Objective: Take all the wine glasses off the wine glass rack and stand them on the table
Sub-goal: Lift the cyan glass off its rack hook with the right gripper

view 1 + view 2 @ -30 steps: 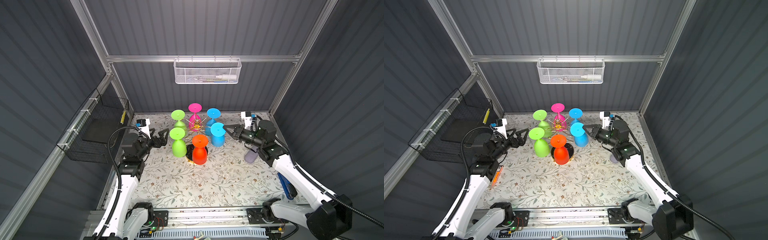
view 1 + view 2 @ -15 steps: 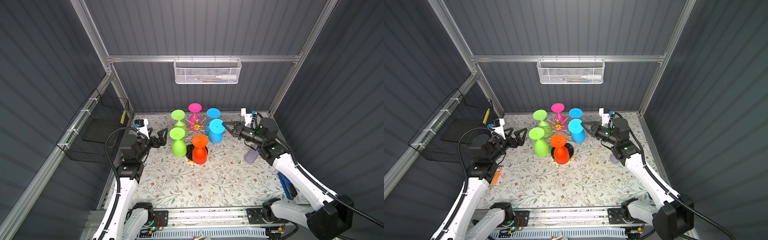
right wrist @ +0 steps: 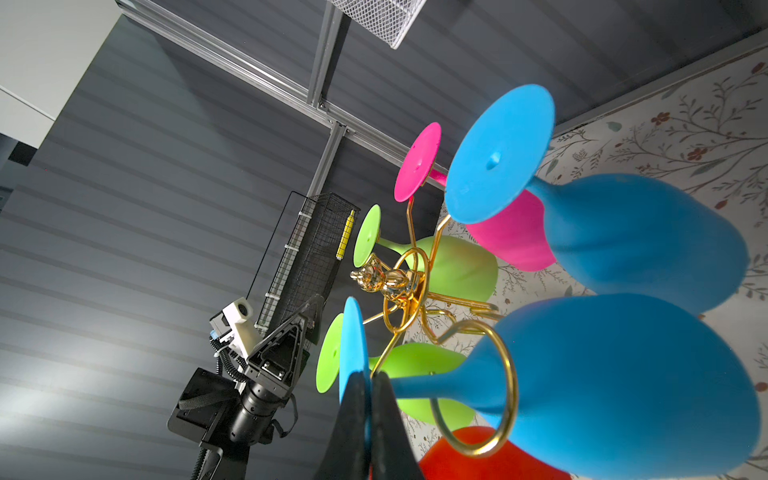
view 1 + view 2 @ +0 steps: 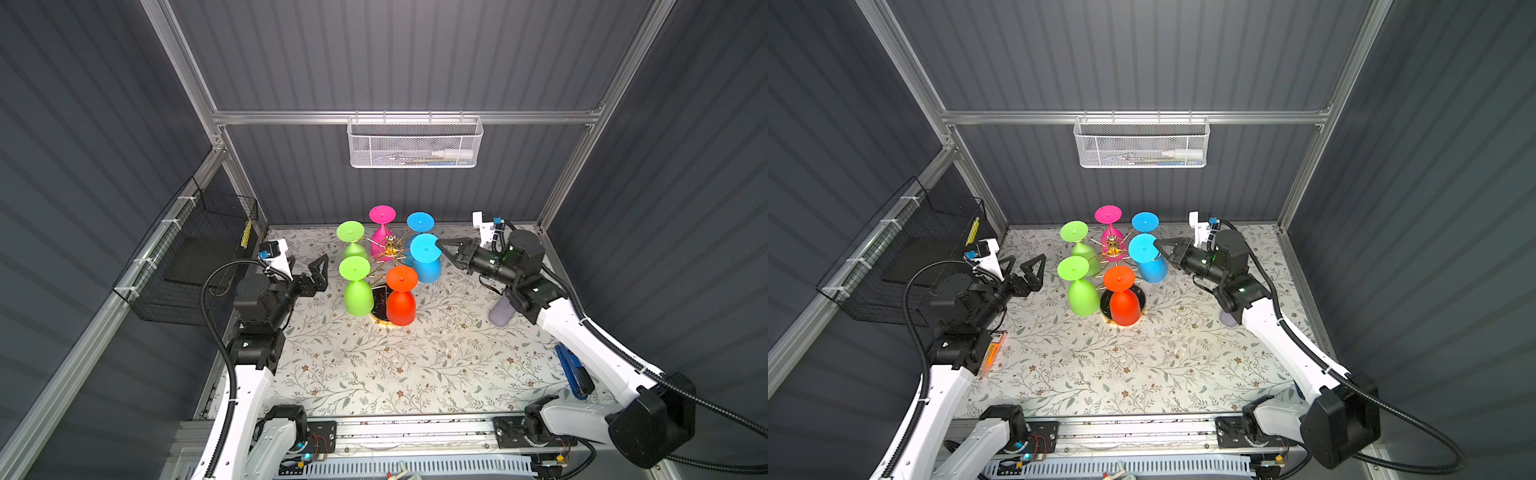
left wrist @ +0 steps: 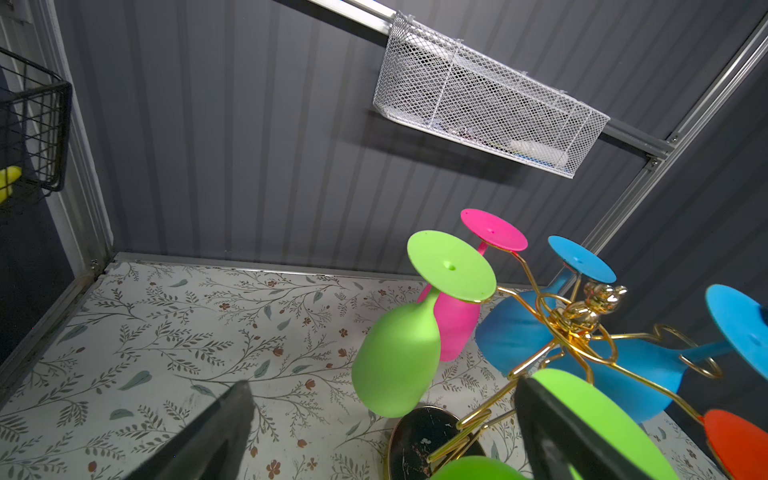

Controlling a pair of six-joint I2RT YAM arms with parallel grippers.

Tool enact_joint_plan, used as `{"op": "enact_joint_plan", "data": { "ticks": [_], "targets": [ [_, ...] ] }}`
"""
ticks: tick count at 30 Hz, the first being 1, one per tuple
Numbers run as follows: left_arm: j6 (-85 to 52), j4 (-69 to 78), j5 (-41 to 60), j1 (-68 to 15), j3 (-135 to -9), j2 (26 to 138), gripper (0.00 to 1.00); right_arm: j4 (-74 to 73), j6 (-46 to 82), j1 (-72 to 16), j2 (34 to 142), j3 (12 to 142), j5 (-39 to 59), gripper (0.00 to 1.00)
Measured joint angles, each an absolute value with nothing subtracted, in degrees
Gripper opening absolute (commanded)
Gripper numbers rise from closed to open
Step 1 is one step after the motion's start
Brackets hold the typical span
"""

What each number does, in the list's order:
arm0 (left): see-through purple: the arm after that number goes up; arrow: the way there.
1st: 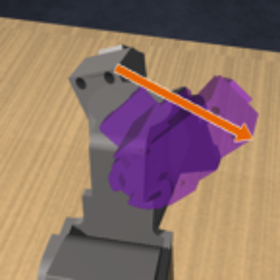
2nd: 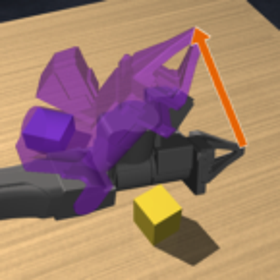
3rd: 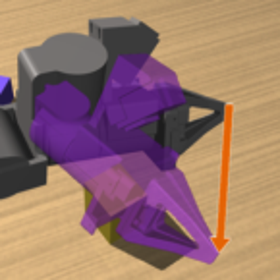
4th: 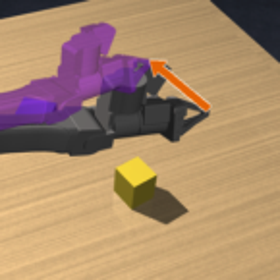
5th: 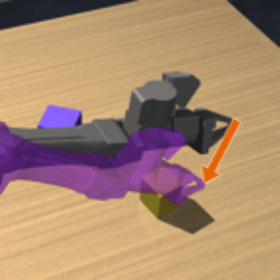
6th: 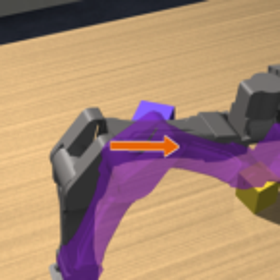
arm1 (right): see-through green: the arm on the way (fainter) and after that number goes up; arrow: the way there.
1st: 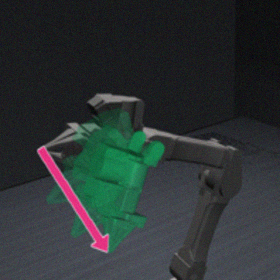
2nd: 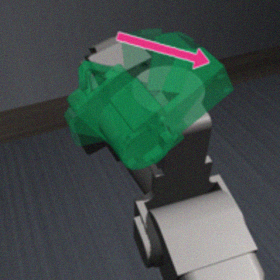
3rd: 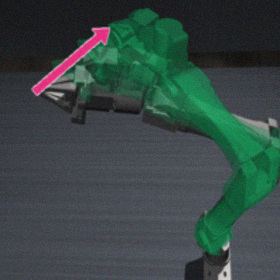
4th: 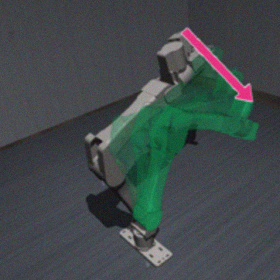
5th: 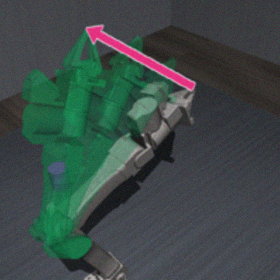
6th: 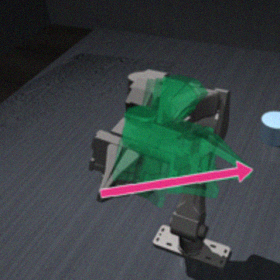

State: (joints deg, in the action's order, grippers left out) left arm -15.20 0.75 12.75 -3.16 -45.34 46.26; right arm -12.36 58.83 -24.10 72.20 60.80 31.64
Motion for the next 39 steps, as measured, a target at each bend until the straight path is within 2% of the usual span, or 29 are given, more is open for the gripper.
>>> {"op": "enact_joint_plan", "data": {
  "ticks": [21,39],
  "targets": [
    [-15.2,-0.4,11.5,-3.2,-46.2,45.8,1.0,-10.0,57.8,-27.8,73.6,61.0,21.6,0.0],
    [-15.2,-0.4,11.6,-3.2,-46.9,45.8,1.0,-8.8,56.2,-29.7,75.0,64.2,18.2,0.0]
  ]
}}
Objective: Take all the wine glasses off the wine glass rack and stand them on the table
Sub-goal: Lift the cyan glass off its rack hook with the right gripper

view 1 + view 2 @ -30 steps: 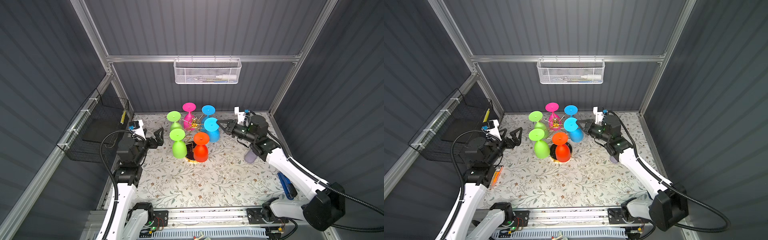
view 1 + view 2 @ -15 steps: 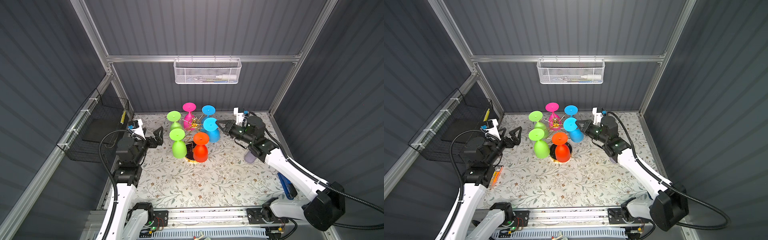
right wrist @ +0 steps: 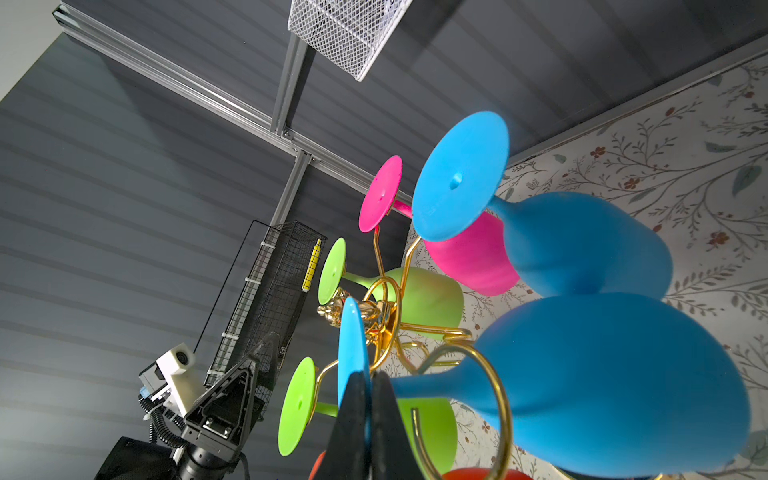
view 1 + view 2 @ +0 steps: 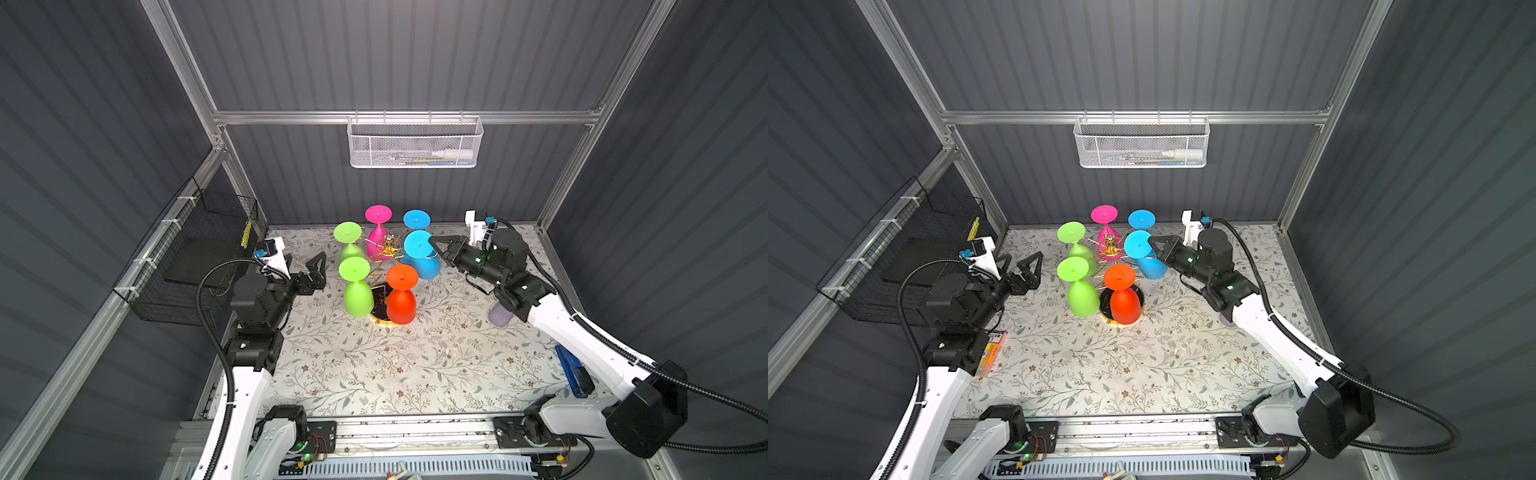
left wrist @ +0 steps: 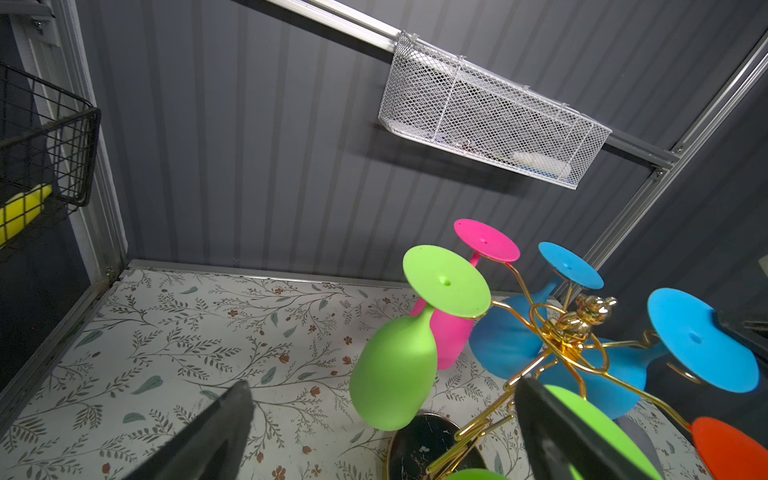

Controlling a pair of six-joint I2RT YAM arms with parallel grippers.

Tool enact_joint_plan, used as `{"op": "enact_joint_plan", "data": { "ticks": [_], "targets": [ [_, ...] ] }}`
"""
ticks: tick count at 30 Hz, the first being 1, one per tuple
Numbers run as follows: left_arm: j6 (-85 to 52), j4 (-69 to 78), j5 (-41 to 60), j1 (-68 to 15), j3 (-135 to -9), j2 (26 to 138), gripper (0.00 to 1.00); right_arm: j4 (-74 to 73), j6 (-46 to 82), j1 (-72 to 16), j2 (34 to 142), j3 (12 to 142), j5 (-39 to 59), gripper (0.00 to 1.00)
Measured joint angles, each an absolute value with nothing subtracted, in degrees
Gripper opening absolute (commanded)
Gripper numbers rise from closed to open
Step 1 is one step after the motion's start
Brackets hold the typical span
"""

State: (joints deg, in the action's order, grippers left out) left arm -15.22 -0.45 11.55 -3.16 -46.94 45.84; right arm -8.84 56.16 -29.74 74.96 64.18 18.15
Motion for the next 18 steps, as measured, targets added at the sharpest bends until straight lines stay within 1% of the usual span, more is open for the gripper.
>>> {"op": "enact_joint_plan", "data": {
  "ticks": [18],
  "targets": [
    [-15.2,-0.4,11.6,-3.2,-46.9,45.8,1.0,-7.0,54.8,-30.8,75.5,64.5,18.4,0.0]
  ]
}}
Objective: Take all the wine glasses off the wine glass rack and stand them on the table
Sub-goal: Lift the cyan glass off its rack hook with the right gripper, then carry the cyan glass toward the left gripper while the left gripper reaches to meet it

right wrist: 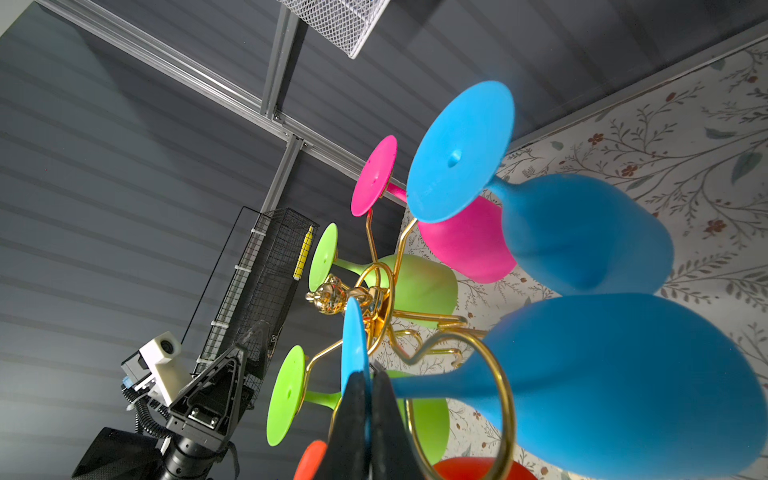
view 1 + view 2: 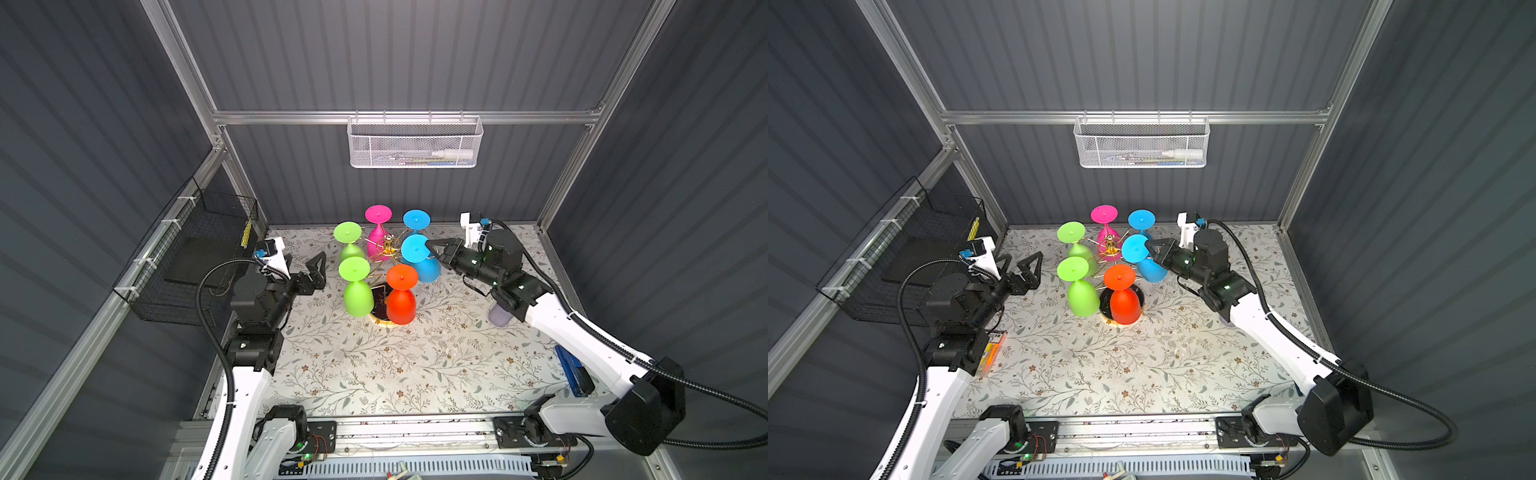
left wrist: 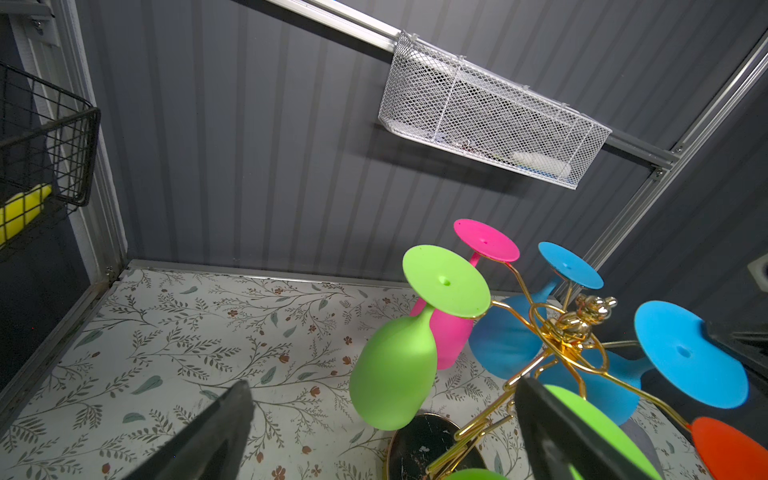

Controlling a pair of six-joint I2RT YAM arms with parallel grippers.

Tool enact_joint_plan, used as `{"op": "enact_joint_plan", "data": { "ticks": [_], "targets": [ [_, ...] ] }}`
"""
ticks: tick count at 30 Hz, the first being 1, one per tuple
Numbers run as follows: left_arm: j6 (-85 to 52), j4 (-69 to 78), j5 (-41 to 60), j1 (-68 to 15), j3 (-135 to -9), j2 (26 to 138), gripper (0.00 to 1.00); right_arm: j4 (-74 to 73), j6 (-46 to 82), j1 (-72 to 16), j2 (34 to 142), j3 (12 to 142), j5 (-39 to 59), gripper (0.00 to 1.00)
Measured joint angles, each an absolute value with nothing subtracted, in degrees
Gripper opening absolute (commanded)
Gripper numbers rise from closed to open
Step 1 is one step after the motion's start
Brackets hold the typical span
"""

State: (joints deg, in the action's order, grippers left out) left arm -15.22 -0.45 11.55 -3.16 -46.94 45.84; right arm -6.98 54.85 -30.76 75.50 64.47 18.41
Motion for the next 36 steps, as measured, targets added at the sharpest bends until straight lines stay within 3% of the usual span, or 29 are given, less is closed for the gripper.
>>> {"op": "enact_joint_plan", "data": {
  "ticks": [27,36],
  "targets": [
    [-19.3,1.7,12.3,-3.2,-49.3,45.1,0.99,-3.3,53.3,-29.1,60.1,52.1,13.7,0.0],
    [-23.9,7.0,25.8,-3.2,-54.4,51.3,0.88,4.9,44.7,-27.8,50.7,52.3,8.0,0.0]
  ]
}}
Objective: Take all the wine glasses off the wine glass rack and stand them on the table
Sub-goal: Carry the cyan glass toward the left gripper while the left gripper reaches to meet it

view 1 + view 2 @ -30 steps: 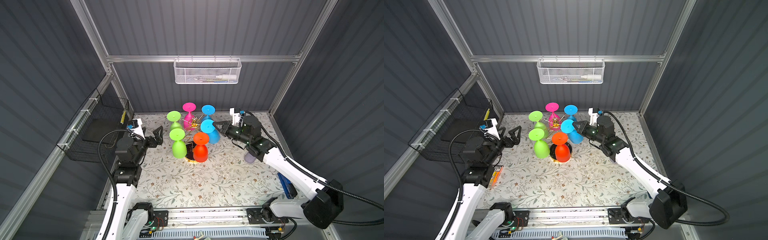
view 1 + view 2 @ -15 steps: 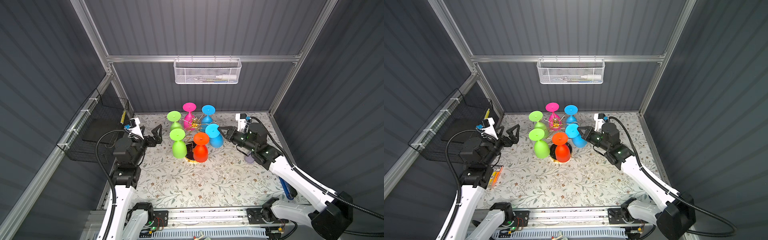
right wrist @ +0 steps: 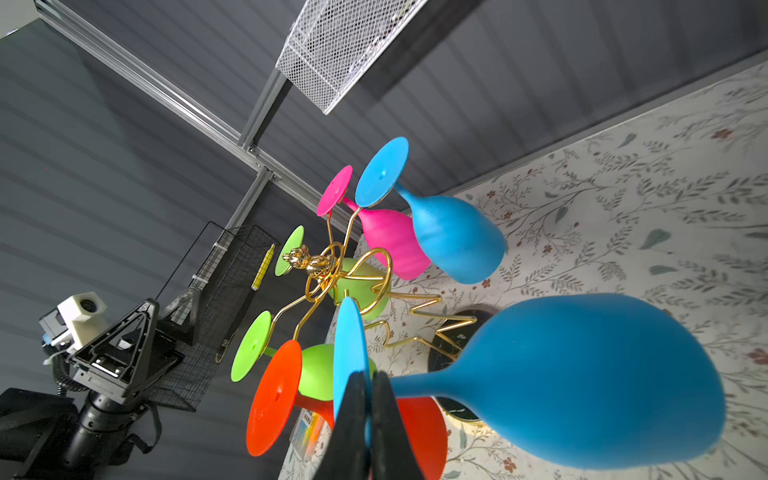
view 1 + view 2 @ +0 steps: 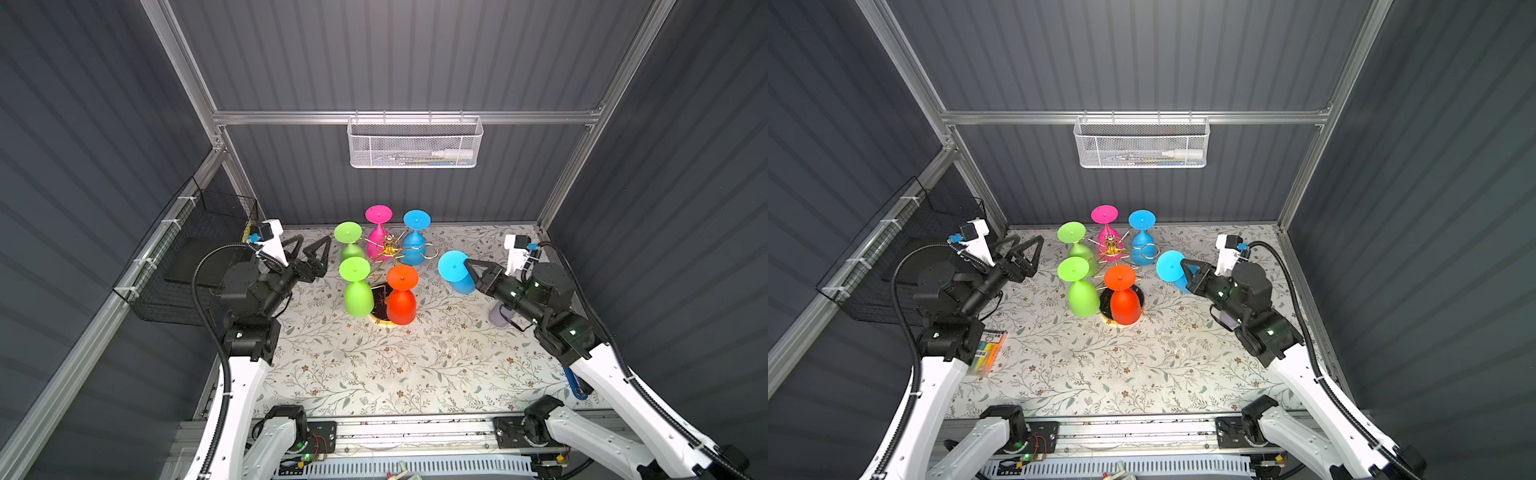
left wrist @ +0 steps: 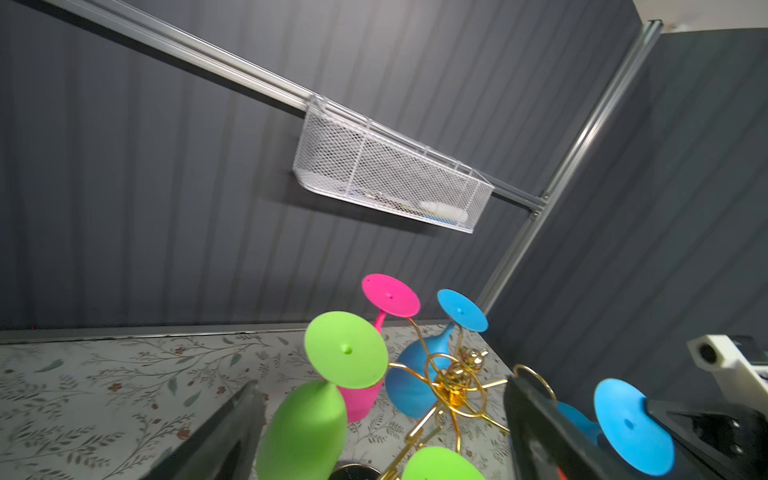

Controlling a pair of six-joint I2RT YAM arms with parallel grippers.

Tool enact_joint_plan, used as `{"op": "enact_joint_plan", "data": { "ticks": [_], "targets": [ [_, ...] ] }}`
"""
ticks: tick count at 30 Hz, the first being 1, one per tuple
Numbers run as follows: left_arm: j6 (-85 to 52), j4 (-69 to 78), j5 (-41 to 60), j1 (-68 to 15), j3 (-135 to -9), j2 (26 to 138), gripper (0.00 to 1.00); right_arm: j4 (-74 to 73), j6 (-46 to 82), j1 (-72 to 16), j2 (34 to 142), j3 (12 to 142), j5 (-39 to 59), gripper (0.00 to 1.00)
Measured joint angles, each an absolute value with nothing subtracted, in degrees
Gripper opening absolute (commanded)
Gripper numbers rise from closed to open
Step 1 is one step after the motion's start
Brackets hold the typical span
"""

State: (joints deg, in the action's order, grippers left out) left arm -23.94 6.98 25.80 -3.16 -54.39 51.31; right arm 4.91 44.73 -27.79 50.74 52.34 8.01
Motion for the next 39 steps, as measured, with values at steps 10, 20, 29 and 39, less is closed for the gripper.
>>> {"op": "enact_joint_plan", "data": {
  "ticks": [10,20,29,39],
  "targets": [
    [-30.6,15.9,41.1,-7.0,-59.3,59.5,0.81,13.6,31.8,-27.7,50.6,62.2,4.4,0.0],
    [-27.2,16.5,45.1,-17.4,-66.5,67.4,0.76,14.5,25.1,-27.7,54.8,72.0,9.0,0.0],
    [-27.2,16.6,48.1,-24.2,-71.2,74.5,0.73,13.1,25.1,-27.7,58.6,75.3,17.7,0.0],
    [-27.9,20.7,52.4,-28.9,-74.1,77.4,0.71,9.6,26.6,-28.8,62.1,76.4,23.5,0.0]
  ]
}}
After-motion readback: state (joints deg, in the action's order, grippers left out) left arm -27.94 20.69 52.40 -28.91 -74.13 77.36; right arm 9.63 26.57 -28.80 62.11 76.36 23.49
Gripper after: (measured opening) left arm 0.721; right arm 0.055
